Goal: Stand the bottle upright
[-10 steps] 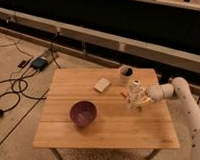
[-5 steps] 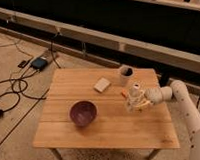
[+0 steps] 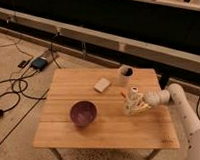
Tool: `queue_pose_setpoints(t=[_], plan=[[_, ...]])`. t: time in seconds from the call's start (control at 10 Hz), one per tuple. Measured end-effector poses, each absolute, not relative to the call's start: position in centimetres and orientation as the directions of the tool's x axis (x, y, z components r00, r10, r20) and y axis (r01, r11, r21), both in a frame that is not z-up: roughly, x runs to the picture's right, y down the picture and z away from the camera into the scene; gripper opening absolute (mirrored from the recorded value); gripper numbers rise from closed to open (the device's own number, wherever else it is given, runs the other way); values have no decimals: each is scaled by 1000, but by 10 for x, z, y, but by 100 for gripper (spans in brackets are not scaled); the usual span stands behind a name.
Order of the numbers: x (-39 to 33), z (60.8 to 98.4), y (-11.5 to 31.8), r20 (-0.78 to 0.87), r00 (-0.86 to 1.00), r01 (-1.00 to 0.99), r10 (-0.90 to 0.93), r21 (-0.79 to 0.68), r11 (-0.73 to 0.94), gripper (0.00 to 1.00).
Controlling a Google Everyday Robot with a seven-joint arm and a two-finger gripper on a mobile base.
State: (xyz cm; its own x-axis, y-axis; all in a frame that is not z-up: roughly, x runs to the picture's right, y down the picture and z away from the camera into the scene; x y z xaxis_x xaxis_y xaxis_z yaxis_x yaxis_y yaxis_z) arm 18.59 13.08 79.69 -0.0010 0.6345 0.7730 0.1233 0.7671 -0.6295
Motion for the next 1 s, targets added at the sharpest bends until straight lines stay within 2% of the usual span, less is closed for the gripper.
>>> queue_pose_setpoints(t=[1.0], plan=[[199,796,155,746,38,123,664,-663,738,0]])
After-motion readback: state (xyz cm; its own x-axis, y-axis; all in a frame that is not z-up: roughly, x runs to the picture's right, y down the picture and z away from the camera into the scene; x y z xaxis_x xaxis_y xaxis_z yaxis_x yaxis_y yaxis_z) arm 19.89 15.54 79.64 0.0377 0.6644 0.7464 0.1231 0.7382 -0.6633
